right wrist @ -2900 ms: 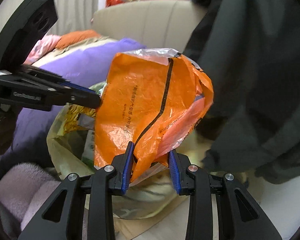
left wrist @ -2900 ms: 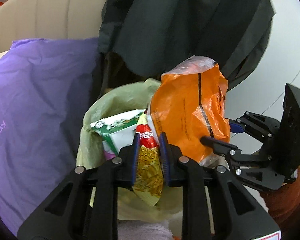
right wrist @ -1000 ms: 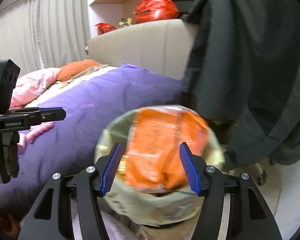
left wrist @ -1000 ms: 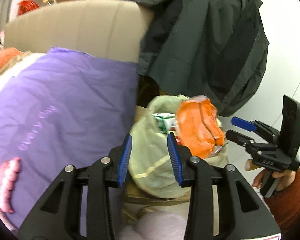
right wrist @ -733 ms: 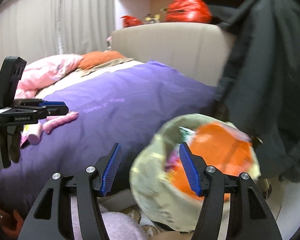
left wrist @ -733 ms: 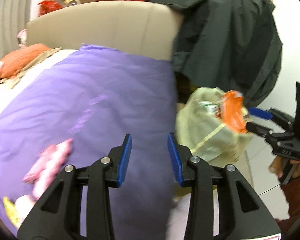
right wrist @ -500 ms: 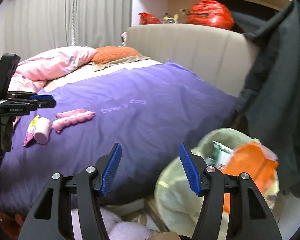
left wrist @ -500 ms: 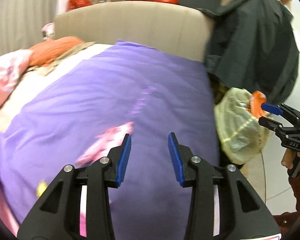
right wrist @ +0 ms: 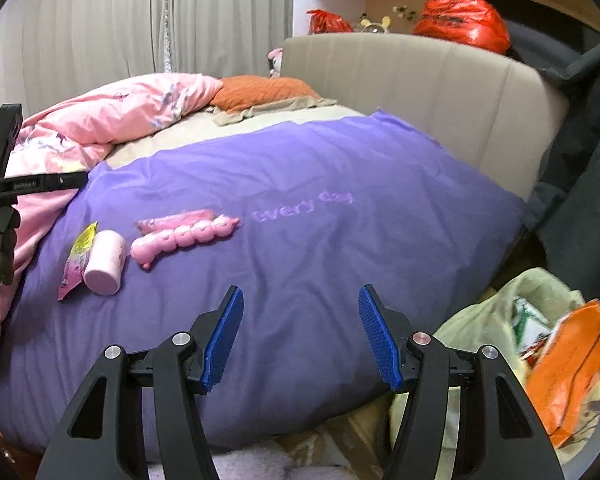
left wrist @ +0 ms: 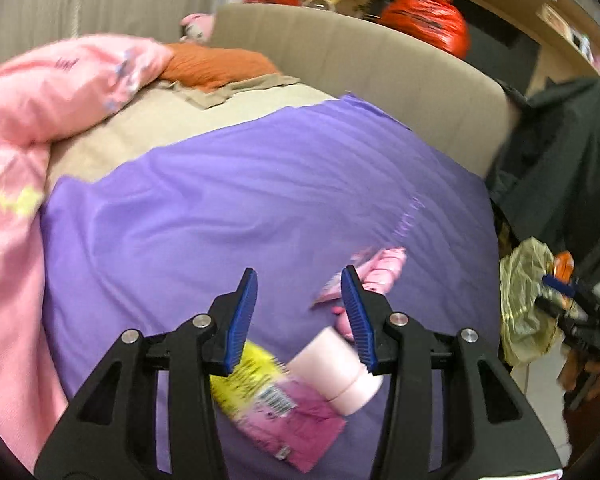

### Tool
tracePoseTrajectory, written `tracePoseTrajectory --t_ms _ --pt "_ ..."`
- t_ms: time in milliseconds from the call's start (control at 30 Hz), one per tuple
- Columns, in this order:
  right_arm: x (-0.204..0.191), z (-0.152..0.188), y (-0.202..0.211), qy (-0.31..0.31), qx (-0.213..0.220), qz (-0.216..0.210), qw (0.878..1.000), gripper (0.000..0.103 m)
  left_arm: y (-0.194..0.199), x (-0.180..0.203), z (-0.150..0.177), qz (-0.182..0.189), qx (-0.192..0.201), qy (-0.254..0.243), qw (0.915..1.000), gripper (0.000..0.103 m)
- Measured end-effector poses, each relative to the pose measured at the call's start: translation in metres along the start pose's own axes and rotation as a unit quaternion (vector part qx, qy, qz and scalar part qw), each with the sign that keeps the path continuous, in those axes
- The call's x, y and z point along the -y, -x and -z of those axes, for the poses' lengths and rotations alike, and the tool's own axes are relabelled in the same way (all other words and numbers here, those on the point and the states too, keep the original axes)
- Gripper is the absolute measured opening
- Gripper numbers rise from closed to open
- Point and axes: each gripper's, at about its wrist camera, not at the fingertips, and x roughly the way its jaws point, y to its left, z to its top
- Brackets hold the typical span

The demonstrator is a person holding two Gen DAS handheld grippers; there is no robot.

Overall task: Collect trash
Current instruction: 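Move both tools back over the bed toward the remaining wrappers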

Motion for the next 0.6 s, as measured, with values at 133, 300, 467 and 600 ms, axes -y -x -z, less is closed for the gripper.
tracePoseTrajectory --t_ms 133,300,467,600 --pt "-0.015 0.012 -0.018 0.011 -0.022 -0.003 1.000 0.057 -0.003 -0.024 0.011 0.005 -0.016 0.038 0.9991 0.044" --pt "-0.033 0.022 -0.033 0.012 -0.040 -0.011 0.999 0.057 -0.008 -0.029 0.020 0.017 -0.049 0.045 0.9976 0.045" --pt "-0.059 0.025 -0.039 0.048 -0.035 0.016 0.998 0.057 -0.005 -0.039 0.051 -0.028 -0.061 0.091 0.9936 0.048" --pt "-0.079 0.015 -0.046 0.061 -0.024 -0.016 0.998 0.057 -0.008 -0.044 0.066 -0.042 -0.071 0.114 0.9901 0.053"
